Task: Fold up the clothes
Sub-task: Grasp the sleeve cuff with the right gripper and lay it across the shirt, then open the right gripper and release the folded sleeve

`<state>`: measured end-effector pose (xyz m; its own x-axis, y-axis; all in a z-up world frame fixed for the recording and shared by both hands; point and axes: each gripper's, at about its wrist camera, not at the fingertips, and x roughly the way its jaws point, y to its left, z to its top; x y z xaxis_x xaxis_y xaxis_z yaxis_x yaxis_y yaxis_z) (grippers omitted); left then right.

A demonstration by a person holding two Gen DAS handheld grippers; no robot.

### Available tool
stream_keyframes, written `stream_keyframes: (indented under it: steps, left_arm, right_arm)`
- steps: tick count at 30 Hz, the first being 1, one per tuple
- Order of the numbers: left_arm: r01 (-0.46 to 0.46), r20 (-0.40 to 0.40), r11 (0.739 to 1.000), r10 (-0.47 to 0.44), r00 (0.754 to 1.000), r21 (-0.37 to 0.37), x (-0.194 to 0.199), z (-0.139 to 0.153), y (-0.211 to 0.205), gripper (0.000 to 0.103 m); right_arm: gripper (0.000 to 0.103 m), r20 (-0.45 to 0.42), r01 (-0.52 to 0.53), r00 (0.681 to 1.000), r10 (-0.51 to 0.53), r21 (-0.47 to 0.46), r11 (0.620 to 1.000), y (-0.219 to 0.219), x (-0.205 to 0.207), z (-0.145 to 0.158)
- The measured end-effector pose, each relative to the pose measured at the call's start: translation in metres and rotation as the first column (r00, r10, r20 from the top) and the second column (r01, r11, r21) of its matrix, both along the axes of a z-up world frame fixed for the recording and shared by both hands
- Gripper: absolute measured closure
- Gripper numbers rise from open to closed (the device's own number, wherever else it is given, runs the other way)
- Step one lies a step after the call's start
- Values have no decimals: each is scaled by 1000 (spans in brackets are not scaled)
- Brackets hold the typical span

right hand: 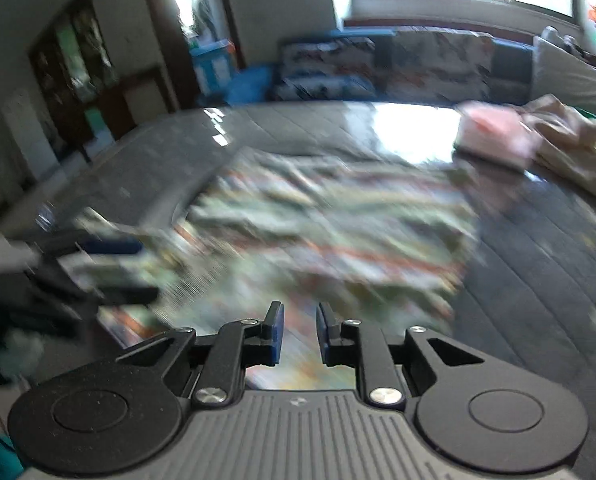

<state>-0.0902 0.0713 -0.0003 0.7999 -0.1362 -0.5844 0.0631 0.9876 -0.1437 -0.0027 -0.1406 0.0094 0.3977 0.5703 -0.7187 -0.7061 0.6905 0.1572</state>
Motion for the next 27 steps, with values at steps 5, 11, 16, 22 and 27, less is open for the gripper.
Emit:
stream_keyframes:
  steps: [5, 11, 16, 22, 27]
  left_arm:
    - [56, -24, 998, -56, 998, -2, 17, -7, -19, 32]
    - [55, -58, 998, -56, 997, -6, 33, -16, -19, 37]
    - [40, -68, 999, -42, 997, -26, 46, -19, -15, 41]
    - [6, -102, 999, -10, 995, -42, 60, -29, -8, 44]
    - [-12, -106, 999, 6, 994, -53, 60, -29, -2, 44]
  right_arm:
    - [86, -31, 57, 998, -59, -52, 997, -24, 8, -26]
    - [90, 6, 73, 997, -73, -33, 997, -32, 22, -16]
    - [89, 50, 78, 996, -78, 1, 997, -18, 49, -13]
    - [89, 20, 90, 996, -90, -21, 996, -8, 73, -35]
    - [86, 55, 61, 997, -59, -46, 997, -11, 57, -27]
